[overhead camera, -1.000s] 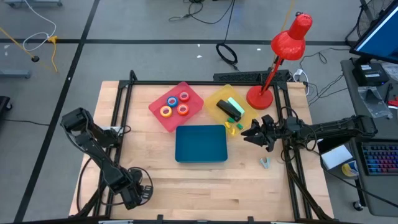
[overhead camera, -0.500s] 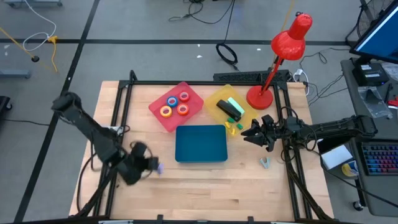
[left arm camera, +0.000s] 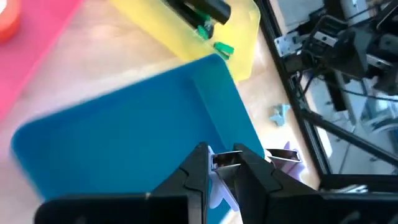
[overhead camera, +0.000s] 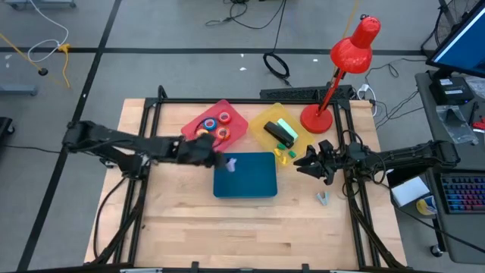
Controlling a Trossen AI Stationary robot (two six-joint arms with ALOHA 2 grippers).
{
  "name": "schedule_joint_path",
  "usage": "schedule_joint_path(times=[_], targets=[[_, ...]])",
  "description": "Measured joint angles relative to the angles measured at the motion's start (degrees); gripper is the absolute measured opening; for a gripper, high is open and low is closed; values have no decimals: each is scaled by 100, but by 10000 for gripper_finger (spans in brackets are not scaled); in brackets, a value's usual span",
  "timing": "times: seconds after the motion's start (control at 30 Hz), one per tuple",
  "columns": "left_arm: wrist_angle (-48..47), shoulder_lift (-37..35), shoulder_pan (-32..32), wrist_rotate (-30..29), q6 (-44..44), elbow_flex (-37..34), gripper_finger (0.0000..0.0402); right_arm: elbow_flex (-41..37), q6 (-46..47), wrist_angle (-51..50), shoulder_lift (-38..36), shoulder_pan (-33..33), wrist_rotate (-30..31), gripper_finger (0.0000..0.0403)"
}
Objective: Pick and place Stapler, Stapler remover, tape
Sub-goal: Put the violet stapler remover into the blue bin
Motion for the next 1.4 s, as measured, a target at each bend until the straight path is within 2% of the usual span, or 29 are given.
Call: schedule_joint_path(times=[0.17,0.43,0.67,0.8,0.9,1.13,1.27,1.4], targets=[[-417,966,440,499,922,983,48,0,2,-52,0,0,2,161],[-2630,2705,596,547,2242,2965,48,0,-22,-85,0,0,0,162],[-4427,3809,635,411,2572,4143,64,0,-84,-127,-1,0,0,161],[-4926,4106,580,511,2519,4320,54,0,-133,-130,0,0,0,162],[-4914,4209,515,733,2518,4310,51,0,-134,-140,-2,0,-1,160],[-4878,4307,471,711,2497,4306,77,0,-148,-173,-2,2,0,162],[-4826,4395,473,725,2583,4306,69,0,-140,-170,-2,2,-2,160],[-4696,4531,474,1025,2694,4303,64,0,-134,-169,-4,2,-2,162]])
